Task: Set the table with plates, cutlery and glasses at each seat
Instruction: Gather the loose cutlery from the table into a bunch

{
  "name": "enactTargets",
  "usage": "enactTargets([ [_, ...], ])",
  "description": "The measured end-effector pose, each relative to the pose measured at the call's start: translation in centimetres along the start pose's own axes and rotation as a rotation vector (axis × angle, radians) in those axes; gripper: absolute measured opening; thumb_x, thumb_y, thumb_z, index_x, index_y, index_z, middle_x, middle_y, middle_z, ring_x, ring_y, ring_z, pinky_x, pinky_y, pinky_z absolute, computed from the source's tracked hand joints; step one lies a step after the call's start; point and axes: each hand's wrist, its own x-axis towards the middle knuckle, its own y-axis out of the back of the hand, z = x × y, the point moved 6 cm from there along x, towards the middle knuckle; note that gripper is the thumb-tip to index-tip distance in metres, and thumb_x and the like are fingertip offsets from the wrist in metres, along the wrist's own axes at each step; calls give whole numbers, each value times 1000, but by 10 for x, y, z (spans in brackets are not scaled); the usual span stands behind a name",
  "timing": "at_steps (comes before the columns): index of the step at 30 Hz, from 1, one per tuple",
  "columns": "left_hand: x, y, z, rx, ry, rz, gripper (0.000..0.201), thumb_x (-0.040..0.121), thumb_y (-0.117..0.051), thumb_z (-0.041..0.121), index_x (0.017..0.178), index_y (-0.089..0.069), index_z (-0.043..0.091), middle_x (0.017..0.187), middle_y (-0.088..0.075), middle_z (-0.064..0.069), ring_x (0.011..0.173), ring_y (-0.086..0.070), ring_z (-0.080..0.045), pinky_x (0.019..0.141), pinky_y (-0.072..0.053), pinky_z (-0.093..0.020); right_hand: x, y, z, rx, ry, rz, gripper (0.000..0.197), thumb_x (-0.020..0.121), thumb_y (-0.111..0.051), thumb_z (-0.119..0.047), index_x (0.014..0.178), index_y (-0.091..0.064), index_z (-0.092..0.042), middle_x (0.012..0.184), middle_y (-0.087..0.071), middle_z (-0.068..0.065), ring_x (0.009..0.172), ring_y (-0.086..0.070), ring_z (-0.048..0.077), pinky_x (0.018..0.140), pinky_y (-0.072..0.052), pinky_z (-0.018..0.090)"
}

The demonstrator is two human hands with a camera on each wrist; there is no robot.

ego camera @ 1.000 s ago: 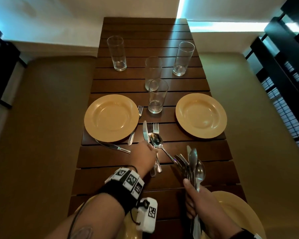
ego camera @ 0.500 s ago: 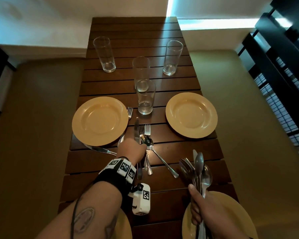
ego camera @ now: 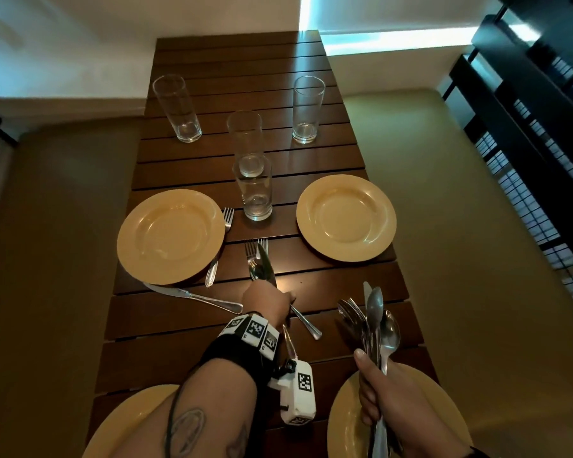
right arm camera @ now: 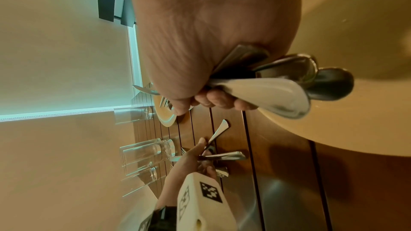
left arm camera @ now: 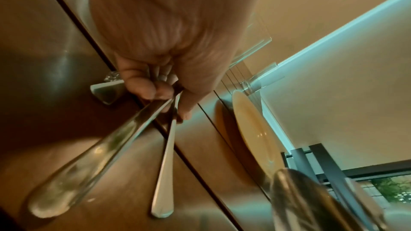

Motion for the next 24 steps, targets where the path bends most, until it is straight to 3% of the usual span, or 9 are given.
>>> enactTargets([
  [3, 1, 0, 6, 113, -32, 20, 30, 82, -74, 34, 90, -75, 4, 90, -76, -10, 86, -72, -27, 70, -57, -29, -1, 7, -1, 37, 6, -6, 45, 96, -54, -41, 66, -44, -9, 46, -43, 7, 43, -45, 19, 53, -48, 33],
  [5, 1, -2, 6, 133, -12, -20, 21, 76, -70, 24, 82, -72, 4, 83, -74, -9, 78, -70, -27, 65, -57, -31, -2, 11, -1, 51, 7, -8, 46, 95, -55, -42, 65, -45, -9, 47, -44, 7, 44, -45, 18, 53, -47, 34],
  [8, 1, -5, 3, 60, -3, -71, 27, 64, -65, 22, 81, -70, 2, 73, -74, -13, 68, -74, -31, 64, -65, -43, -1, 16, 0, 59, 20, -4, 46, 95, -55, -45, 67, -47, -9, 49, -46, 7, 45, -46, 18, 55, -46, 34],
  [11, -19, -6, 5, -31, -1, -194, 11, 85, -64, 8, 84, -67, -3, 57, -69, -11, 46, -69, -23, 49, -61, -35, 0, 18, -2, 33, 53, -19, 51, 94, -51, -52, 70, -55, -7, 53, -49, 8, 47, -47, 17, 59, -45, 35],
  [13, -34, -6, 5, -77, -2, -295, 14, 93, -60, 1, 80, -65, -2, 54, -65, -8, 40, -61, -18, 43, -55, -31, -1, 20, -4, -9, 70, -26, 56, 95, -47, -54, 75, -64, -4, 50, -51, 7, 48, -49, 15, 61, -44, 33],
  [17, -71, -5, 10, -155, -93, -494, 7, 97, -61, 5, 93, -63, -1, 75, -63, -13, 51, -60, -17, 53, -59, -33, -2, 15, -11, 3, 66, -37, 49, 97, -46, -48, 99, -69, -5, 57, -63, 4, 49, -55, 14, 57, -46, 30],
  [20, -96, -8, 14, -186, -143, -618, 12, 97, -63, 8, 102, -62, -3, 79, -63, -12, 55, -61, -16, 59, -62, -34, -5, 4, -20, 119, 81, -51, 33, 101, -47, -35, 119, -56, -9, 86, -78, 8, 60, -65, 18, 48, -43, 28],
  [21, -103, -9, 16, -198, -162, -640, 14, 97, -63, 8, 105, -62, -4, 79, -65, -12, 56, -62, -16, 62, -62, -36, -7, -1, -23, 126, 96, -63, 30, 102, -46, -33, 120, -55, -11, 92, -78, 9, 64, -66, 20, 48, -42, 29],
  [24, -119, -9, 22, -220, -214, -670, 4, 97, -63, 8, 97, -63, 5, 70, -70, -1, 56, -64, -15, 64, -62, -36, -13, -14, -31, 121, 130, -119, 31, 103, -43, -34, 117, -62, -13, 84, -77, 11, 68, -66, 23, 57, -48, 35],
])
